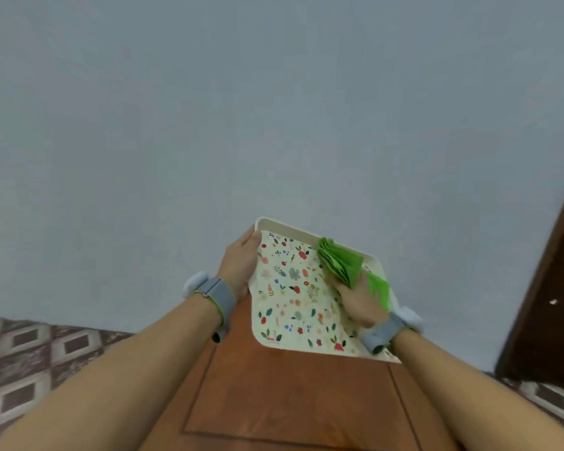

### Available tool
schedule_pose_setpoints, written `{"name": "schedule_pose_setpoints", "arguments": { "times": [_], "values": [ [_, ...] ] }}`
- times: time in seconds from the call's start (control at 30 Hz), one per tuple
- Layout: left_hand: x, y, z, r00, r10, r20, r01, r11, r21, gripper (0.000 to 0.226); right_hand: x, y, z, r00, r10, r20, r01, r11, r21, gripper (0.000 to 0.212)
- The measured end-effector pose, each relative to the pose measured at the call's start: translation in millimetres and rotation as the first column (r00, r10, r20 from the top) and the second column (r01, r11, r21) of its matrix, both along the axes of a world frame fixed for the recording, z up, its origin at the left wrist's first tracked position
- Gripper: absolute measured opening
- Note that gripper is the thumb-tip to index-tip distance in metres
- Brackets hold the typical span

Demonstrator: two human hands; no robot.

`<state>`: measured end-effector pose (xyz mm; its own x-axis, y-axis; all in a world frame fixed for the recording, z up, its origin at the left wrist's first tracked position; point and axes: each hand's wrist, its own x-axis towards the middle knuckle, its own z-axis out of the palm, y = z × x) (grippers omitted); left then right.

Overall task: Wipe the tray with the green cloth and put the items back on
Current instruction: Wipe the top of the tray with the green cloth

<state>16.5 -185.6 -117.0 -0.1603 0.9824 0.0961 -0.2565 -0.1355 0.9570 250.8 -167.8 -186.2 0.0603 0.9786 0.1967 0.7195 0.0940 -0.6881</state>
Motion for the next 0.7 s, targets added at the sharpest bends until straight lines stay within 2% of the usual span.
{"name": "schedule_pose_setpoints", "arguments": {
  "times": [0.03,0.1,0.13,0.2,0.23,0.27,0.3,0.33,0.37,0.4,0.43,0.47,0.5,0.53,0.6,0.67,0.7],
  "values": [
    [7.8,-3.4,1.5,1.000,-0.018,0.003,0.018,1.000,0.008,0.032,-18.1,-3.2,13.3,1.000,0.002,0.009,-0.002,1.000,-0.001,0.066],
    [17.0,-2.1,1.9,1.000,-0.025,-0.008,0.025,0.999,0.021,0.034,-48.8,-30.7,40.7,0.967,0.199,0.159,-0.206,0.978,0.034,0.063],
    [16.1,-0.8,3.4,1.000,-0.023,-0.012,0.023,0.999,0.032,0.036,-57.1,-40.1,41.9,0.909,0.327,0.260,-0.359,0.929,0.086,0.065],
    [2.2,3.3,8.5,0.998,0.032,-0.045,-0.030,0.998,0.049,0.038,-54.1,-41.8,11.6,0.714,0.487,0.504,-0.614,0.781,0.114,0.064],
    [-7.0,5.4,12.8,0.997,0.060,-0.058,-0.057,0.997,0.049,0.038,-41.6,-35.5,-12.6,0.624,0.498,0.602,-0.677,0.729,0.098,0.062],
    [-17.6,7.9,16.6,0.996,0.074,-0.055,-0.071,0.996,0.046,0.038,-23.4,-22.6,-28.4,0.584,0.490,0.647,-0.681,0.730,0.061,0.060],
    [-26.8,8.1,18.6,0.996,0.076,-0.036,-0.075,0.996,0.039,0.038,-3.6,-12.2,-39.2,0.627,0.460,0.628,-0.610,0.792,0.029,0.060],
    [-31.5,8.0,21.7,0.997,0.064,-0.031,-0.063,0.997,0.040,0.038,12.2,-6.9,-40.4,0.764,0.422,0.488,-0.484,0.875,0.002,0.064],
    [-31.4,7.9,25.4,0.998,0.044,-0.040,-0.042,0.998,0.045,0.038,21.3,4.1,-38.8,0.899,0.339,0.279,-0.353,0.935,0.002,0.072],
    [-29.8,5.0,23.5,0.998,0.031,-0.063,-0.028,0.999,0.041,0.038,20.3,3.7,-30.1,0.970,0.225,0.091,-0.227,0.974,0.007,0.078],
    [-22.6,3.8,22.9,0.997,0.017,-0.070,-0.014,0.999,0.044,0.037,12.1,6.8,-18.4,0.994,0.108,-0.032,-0.108,0.994,0.009,0.083],
    [-13.3,1.4,19.7,0.997,0.005,-0.077,-0.002,0.999,0.043,0.036,-2.5,4.9,-3.0,0.996,0.045,-0.075,-0.044,0.999,0.019,0.083],
    [-3.1,0.6,18.0,0.997,-0.012,-0.082,0.016,0.999,0.047,0.035,-20.7,-2.7,16.3,0.998,0.031,-0.057,-0.029,0.999,0.037,0.077],
    [3.6,0.8,15.2,0.996,-0.021,-0.088,0.026,0.998,0.050,0.036,-38.7,-11.2,30.1,0.996,0.086,-0.003,-0.086,0.995,0.049,0.073],
    [8.3,7.1,12.6,0.998,-0.019,-0.063,0.023,0.998,0.061,0.039,-63.2,-27.8,42.6,0.939,0.299,0.171,-0.314,0.947,0.068,0.070],
    [-2.5,7.9,16.7,0.997,0.025,-0.075,-0.020,0.997,0.070,0.039,-63.6,-34.5,17.3,0.779,0.464,0.421,-0.560,0.817,0.136,0.072],
    [-10.1,9.0,16.9,0.995,0.042,-0.085,-0.036,0.997,0.073,0.038,-52.0,-31.4,-8.4,0.673,0.466,0.574,-0.660,0.729,0.182,0.071]
  ]
}}
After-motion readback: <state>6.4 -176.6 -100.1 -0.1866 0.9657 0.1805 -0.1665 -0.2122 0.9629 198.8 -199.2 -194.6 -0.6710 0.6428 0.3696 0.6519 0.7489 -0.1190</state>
